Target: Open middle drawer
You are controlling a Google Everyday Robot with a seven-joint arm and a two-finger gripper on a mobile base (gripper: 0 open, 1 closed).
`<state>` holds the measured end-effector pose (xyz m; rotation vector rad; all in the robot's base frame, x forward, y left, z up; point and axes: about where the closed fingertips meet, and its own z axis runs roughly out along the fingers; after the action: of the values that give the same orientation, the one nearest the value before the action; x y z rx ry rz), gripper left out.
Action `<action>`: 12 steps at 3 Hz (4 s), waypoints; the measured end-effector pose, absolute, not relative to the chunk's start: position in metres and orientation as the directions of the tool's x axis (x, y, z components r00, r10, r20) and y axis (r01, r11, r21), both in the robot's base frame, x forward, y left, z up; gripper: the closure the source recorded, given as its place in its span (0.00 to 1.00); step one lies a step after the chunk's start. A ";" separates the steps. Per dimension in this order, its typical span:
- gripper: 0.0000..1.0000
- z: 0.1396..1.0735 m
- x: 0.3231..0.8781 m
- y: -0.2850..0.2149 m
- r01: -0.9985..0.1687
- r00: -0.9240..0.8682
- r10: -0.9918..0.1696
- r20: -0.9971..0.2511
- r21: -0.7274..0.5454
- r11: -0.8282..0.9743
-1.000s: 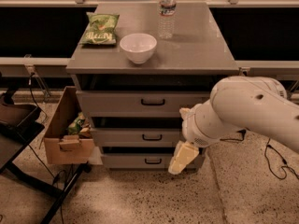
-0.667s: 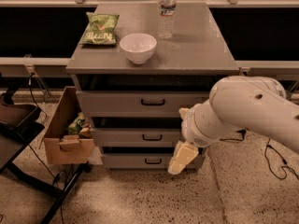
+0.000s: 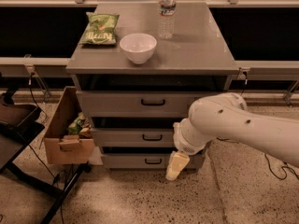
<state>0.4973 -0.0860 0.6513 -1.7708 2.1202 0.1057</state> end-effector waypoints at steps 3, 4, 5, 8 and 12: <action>0.00 0.497 0.630 -0.137 -0.974 -0.082 -0.995 -0.063 -0.206 0.094; 0.00 0.481 0.661 -0.150 -0.974 -0.081 -0.996 0.032 -0.214 0.072; 0.00 0.463 0.667 -0.158 -0.977 -0.101 -0.992 0.069 -0.195 0.086; 0.50 0.421 0.633 -0.159 -0.972 -0.204 -0.978 -0.048 -0.110 0.208; 0.23 0.423 0.634 -0.159 -0.972 -0.204 -0.978 -0.048 -0.110 0.208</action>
Offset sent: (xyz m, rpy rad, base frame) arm 0.1329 -0.0538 -0.1766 -0.2481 0.0355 0.0535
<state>0.6340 -0.1589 0.4234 -1.9100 2.3567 -0.0842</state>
